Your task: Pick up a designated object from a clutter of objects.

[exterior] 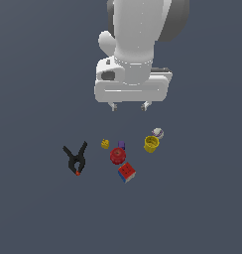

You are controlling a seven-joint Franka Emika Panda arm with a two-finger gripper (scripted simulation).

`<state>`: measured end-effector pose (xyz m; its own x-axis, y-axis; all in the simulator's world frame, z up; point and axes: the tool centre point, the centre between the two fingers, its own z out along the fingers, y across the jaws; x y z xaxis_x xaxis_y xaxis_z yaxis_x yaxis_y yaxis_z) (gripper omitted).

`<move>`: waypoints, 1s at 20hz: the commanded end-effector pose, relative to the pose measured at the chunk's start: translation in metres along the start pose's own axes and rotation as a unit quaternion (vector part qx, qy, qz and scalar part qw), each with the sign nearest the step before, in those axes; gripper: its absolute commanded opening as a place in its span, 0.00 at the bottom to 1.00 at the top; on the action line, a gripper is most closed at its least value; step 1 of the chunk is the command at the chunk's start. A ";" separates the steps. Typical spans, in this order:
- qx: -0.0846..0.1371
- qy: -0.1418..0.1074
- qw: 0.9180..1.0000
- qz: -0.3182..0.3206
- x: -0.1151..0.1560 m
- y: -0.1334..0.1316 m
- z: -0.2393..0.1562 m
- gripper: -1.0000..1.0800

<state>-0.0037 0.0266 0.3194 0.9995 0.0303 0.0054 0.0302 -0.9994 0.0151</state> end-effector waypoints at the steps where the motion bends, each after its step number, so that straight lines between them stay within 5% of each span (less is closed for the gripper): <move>1: 0.000 0.000 1.000 0.000 0.000 0.000 0.000 0.96; 20: 0.007 -0.002 0.999 0.038 0.000 0.022 0.009 0.96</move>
<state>-0.0033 0.0067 0.3164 0.9992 -0.0399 0.0028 -0.0399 -0.9992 0.0023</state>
